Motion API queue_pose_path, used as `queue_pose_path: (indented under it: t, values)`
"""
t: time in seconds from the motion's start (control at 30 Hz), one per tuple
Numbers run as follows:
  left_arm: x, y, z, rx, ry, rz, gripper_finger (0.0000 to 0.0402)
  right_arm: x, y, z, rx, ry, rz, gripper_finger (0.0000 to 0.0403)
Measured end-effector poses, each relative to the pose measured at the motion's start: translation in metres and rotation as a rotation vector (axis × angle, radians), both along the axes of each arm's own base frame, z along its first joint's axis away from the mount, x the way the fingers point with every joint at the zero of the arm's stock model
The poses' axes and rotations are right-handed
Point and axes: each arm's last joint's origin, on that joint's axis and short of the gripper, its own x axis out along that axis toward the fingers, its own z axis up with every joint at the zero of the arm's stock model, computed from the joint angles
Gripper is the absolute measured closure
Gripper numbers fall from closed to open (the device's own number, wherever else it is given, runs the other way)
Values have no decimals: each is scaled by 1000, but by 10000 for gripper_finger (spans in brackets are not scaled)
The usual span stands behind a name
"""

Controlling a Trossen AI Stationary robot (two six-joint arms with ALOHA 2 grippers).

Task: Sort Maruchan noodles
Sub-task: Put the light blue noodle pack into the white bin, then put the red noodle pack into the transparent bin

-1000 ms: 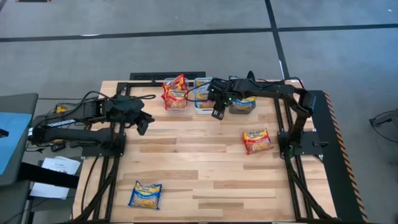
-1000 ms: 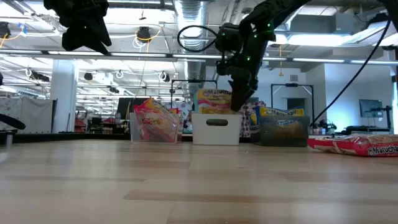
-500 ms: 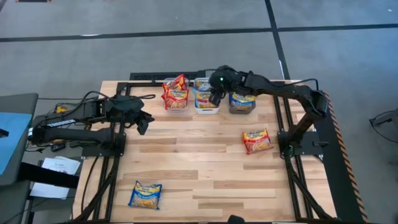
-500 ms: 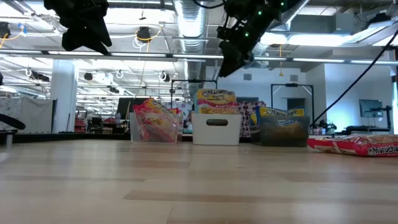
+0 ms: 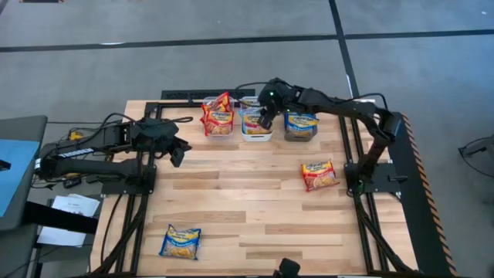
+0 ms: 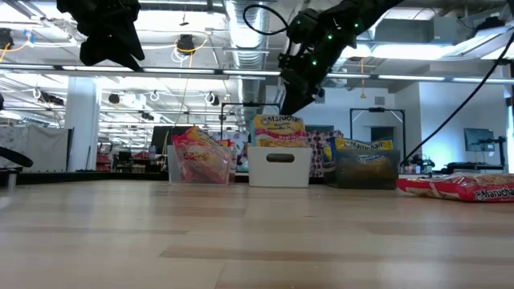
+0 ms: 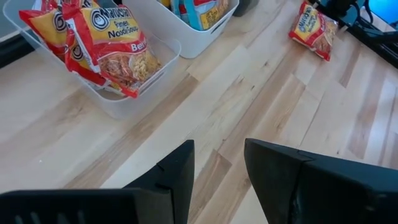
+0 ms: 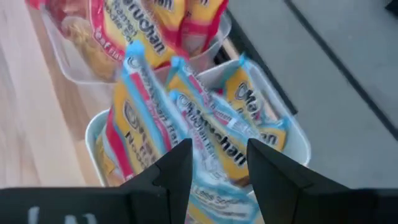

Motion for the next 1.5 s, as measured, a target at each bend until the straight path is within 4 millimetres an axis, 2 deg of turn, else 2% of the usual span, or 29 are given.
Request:
queue_pose_path:
  t: [0.13,0.2,0.27,0.4,0.8,1.03,1.17,1.37,1.5]
  values:
    - [0,0,0,2,1,2,274,0,-3,-3,10,-3,-3,228]
    - [0,0,0,3,1,4,274,7,-2,-10,15,3,5,228]
    - [0,0,0,4,2,6,274,6,-2,-20,51,50,-4,228]
    - [0,0,0,5,2,7,274,11,2,-26,73,56,2,228]
    - [0,0,0,6,2,7,274,15,10,-26,84,50,7,228]
    - [0,0,0,6,2,7,274,11,5,-17,51,68,-26,228]
    - [0,0,0,6,3,7,274,11,3,-2,53,77,-31,228]
    - [0,0,0,5,3,7,274,3,8,24,103,180,-31,228]
    - [-1,0,-1,3,10,7,274,-5,14,27,151,271,-32,228]
